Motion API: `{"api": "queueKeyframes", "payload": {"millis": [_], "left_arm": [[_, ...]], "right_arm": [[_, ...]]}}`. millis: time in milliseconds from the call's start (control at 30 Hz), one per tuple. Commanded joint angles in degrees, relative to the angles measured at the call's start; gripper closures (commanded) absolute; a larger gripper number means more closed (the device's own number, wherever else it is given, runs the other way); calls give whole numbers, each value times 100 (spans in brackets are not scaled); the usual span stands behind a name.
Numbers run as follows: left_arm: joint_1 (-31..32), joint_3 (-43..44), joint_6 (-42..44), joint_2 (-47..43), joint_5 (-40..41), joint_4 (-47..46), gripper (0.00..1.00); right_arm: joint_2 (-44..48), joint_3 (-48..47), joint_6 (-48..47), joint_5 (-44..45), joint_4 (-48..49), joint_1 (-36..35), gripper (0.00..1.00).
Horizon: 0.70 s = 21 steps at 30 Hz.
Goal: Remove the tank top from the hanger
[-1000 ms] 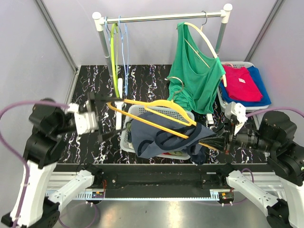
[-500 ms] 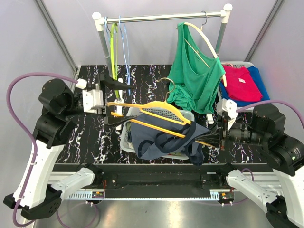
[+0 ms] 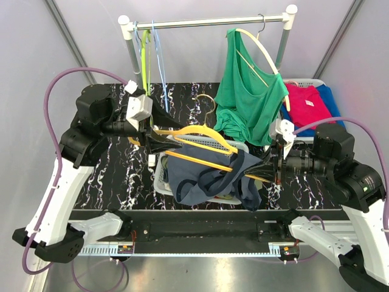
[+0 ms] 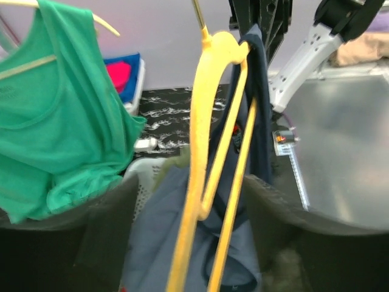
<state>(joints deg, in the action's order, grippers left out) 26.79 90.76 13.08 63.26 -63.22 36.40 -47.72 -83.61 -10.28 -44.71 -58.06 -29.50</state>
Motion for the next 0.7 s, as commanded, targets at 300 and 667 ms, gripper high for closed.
{"api": "queueKeyframes", "payload": {"millis": [300, 667], "left_arm": [[55, 390, 291, -33, 2, 482, 96], [46, 601, 1494, -315, 1847, 526, 100]], "right_arm": [[-281, -147, -18, -170, 963, -4, 100], [-9, 336, 35, 1084, 1113, -4, 64]]}}
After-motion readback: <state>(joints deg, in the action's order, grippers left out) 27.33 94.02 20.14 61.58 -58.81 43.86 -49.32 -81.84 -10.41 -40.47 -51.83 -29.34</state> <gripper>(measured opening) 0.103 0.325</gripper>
